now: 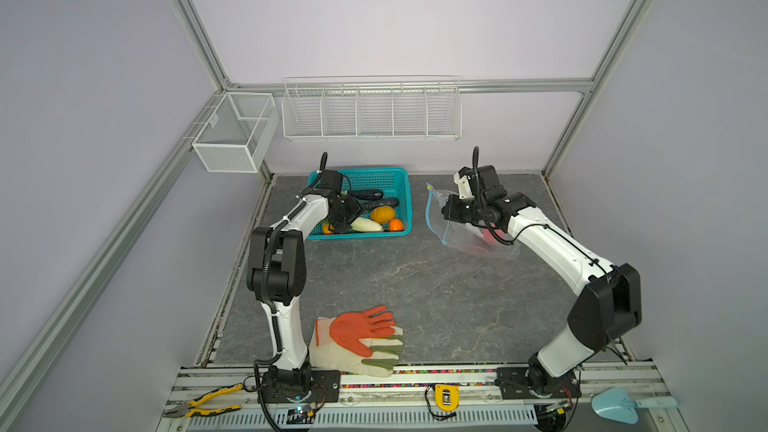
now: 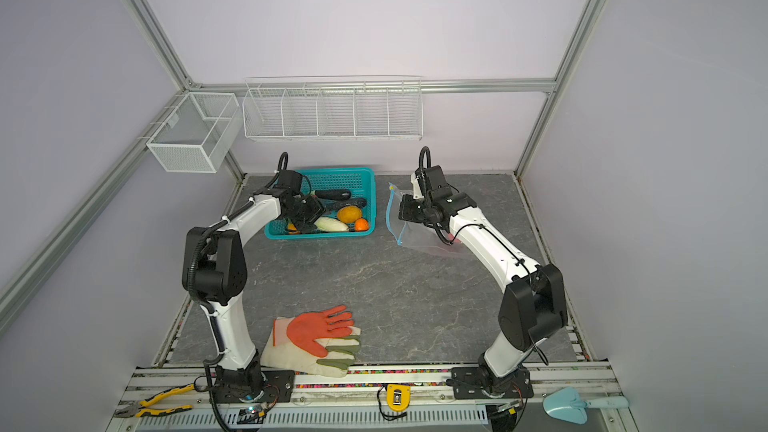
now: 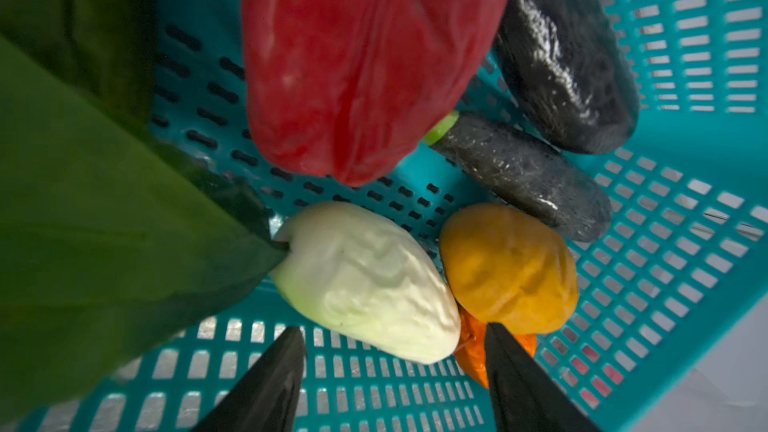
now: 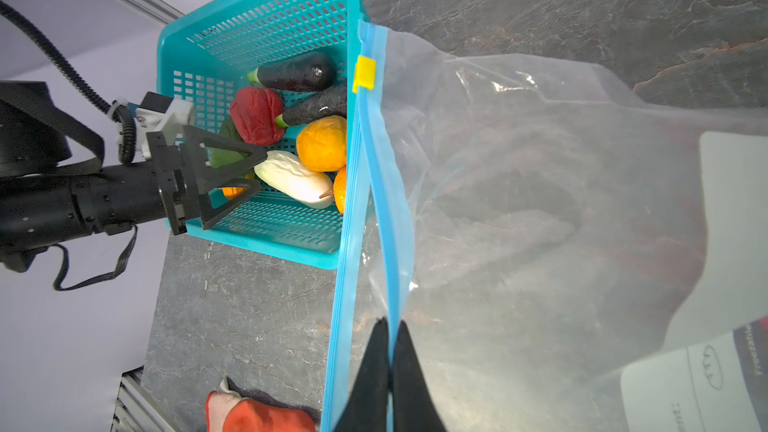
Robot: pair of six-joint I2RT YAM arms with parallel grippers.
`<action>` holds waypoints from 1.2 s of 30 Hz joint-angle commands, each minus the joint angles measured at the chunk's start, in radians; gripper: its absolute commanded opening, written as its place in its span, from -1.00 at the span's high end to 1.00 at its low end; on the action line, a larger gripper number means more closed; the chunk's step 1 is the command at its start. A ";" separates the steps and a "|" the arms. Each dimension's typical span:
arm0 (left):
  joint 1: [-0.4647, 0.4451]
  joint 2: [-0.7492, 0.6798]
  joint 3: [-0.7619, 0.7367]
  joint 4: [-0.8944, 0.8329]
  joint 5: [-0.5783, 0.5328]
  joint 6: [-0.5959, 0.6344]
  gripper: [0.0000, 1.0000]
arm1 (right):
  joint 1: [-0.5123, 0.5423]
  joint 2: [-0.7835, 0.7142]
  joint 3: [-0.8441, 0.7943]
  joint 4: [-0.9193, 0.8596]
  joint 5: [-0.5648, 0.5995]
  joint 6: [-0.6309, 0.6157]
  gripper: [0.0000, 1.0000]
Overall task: Place the food in the zip-top bag and seal the zipper
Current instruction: 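Lower the left gripper into the basket toward the white radish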
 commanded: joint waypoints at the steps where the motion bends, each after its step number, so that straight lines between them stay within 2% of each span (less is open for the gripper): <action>1: 0.004 0.033 0.039 -0.064 -0.021 0.000 -0.36 | -0.007 0.014 0.023 0.015 -0.018 -0.005 0.87; 11: 0.003 0.110 0.134 -0.088 -0.040 0.005 -0.19 | -0.010 0.012 0.015 0.017 -0.024 0.001 0.87; 31: -0.026 0.159 0.122 -0.092 -0.063 0.026 -0.27 | -0.009 0.009 0.012 0.017 -0.027 0.006 0.87; 36: -0.028 0.160 0.120 -0.095 -0.073 0.026 -0.12 | -0.009 0.007 0.012 0.014 -0.026 0.004 0.87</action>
